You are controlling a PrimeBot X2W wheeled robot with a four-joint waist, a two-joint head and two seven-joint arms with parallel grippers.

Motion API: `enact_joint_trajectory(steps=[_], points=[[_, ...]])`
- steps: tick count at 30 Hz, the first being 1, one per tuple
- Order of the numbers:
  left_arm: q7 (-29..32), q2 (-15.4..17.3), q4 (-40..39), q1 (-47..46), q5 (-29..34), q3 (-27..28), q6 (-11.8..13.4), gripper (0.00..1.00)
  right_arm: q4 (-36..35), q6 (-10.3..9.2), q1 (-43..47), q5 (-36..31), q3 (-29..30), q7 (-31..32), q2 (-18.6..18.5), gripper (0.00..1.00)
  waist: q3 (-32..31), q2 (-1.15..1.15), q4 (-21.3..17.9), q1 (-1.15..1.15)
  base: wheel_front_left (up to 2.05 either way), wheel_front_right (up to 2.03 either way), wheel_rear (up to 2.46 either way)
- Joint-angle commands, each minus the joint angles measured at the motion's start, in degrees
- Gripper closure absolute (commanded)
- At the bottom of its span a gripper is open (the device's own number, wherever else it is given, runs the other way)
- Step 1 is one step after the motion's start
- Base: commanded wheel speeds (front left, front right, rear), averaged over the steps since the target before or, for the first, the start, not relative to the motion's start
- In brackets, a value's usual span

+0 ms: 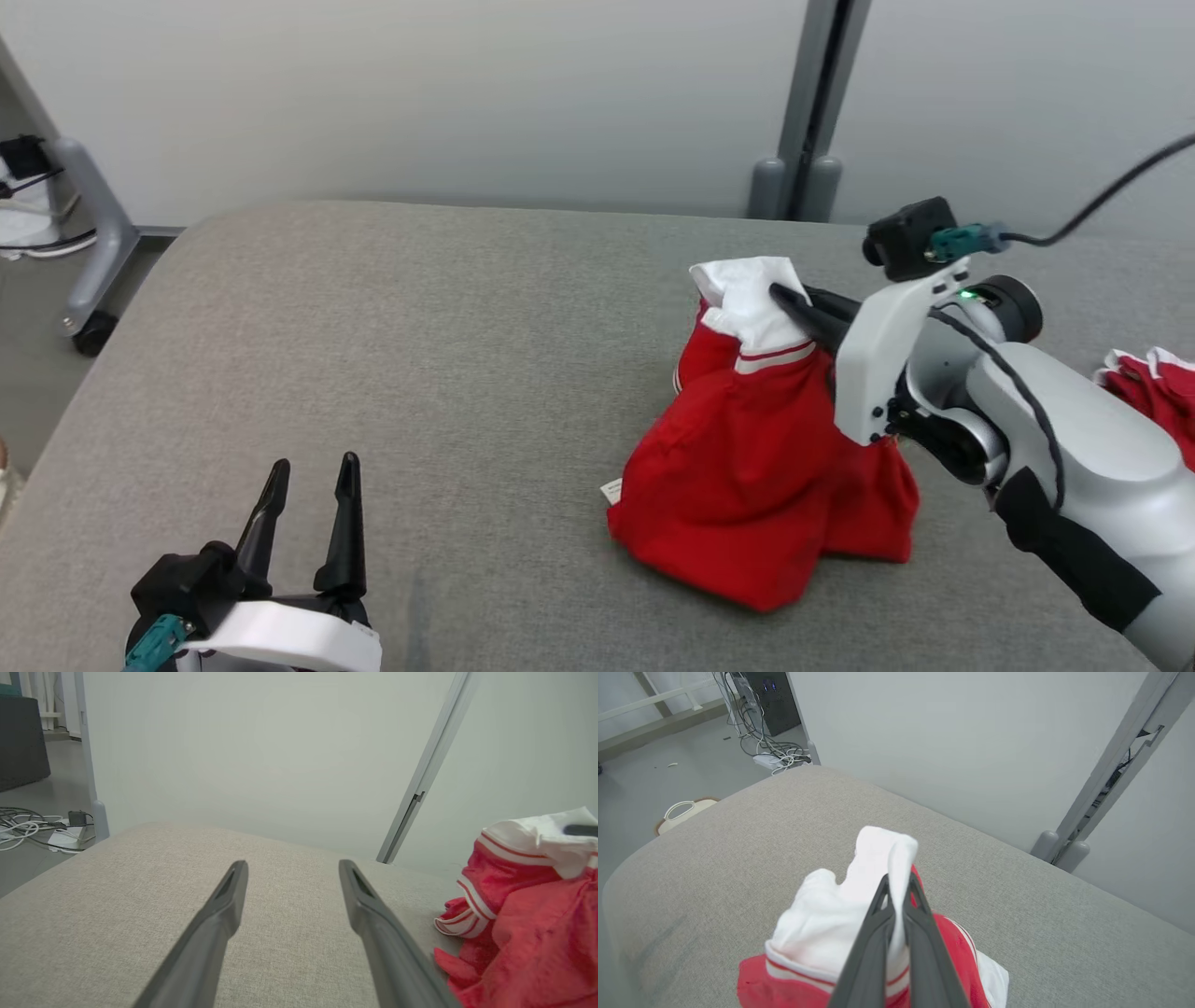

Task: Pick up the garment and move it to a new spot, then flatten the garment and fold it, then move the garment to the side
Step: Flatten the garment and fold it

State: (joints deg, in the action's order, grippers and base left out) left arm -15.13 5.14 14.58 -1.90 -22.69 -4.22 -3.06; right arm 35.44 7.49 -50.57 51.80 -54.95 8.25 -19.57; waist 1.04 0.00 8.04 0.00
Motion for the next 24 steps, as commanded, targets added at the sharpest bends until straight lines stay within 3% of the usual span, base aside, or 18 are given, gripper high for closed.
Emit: enact_joint_trajectory(steps=[1,8,12,24], points=[[0.0,0.39,-0.26,0.06,0.36,0.22,-0.41,0.0,-0.64,0.01,1.49,-0.46,0.64,-1.04,-1.03,1.0,-0.07,0.0,-2.46,0.0,0.0,0.0,0.0],[0.0,0.5,-0.54,-0.15,0.61,0.22,-0.58,0.0,-5.6,0.01,10.55,-3.15,9.46,-5.79,-6.48,1.0,0.78,0.0,-8.79,0.0,0.0,0.0,0.0],[0.0,0.79,-0.52,-0.51,0.68,0.16,-0.79,0.0,-6.61,0.01,18.28,-5.19,16.38,-6.6,-7.2,1.0,1.63,0.0,-12.07,0.0,0.0,0.0,0.0],[0.02,1.57,-0.37,-1.79,0.81,-0.47,-1.08,0.0,-5.78,0.01,36.92,-13.63,31.3,-6.62,-1.48,1.0,3.13,0.0,-16.78,0.0,0.0,0.0,0.0]])
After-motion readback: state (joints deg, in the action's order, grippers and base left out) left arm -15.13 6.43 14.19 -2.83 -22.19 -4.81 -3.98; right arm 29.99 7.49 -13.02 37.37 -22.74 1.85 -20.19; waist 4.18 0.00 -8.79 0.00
